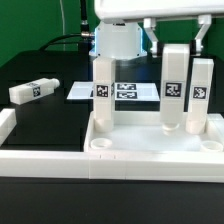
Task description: Assemble desk
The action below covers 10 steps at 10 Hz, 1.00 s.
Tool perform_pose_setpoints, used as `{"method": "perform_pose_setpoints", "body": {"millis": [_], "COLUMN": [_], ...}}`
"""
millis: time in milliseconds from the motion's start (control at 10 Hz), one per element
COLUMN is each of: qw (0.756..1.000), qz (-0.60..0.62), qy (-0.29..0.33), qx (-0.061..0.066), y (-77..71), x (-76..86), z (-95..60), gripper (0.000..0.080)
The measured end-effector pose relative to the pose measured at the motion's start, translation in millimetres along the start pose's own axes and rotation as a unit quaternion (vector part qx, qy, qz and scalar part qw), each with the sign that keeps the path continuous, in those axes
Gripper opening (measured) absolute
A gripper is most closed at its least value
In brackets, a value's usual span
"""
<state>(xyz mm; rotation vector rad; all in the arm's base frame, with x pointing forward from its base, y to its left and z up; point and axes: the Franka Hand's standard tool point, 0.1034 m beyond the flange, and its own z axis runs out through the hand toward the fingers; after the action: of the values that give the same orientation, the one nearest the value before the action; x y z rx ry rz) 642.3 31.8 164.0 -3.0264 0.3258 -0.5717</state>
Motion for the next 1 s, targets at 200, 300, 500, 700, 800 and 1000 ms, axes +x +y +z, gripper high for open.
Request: {"method": "perform_pose_setpoints", "body": {"millis": [200,300,500,700,800,1000], "qw": [1.000,1.000,0.998,0.995,0.995,0.995], "qz": [-0.003,-0.005,-0.042,-0.092,-0.090,-0.091], "qy": [0.009,0.024,0.039,0.032,0.032,0.032], "qx": [0.000,0.001,0.004,0.003,0.003,0.003], "y": [-2.7,-3.5,-24.8,-25.8,-26.0,-26.6], "x": [-1.1,2.0,-14.0,-14.7,-15.2,-16.2], "z": [1.8,1.3,5.6,5.5,6.0,6.5], "gripper": [0.0290,0.0290,0.0290,0.0290,0.0290,0.0290]}}
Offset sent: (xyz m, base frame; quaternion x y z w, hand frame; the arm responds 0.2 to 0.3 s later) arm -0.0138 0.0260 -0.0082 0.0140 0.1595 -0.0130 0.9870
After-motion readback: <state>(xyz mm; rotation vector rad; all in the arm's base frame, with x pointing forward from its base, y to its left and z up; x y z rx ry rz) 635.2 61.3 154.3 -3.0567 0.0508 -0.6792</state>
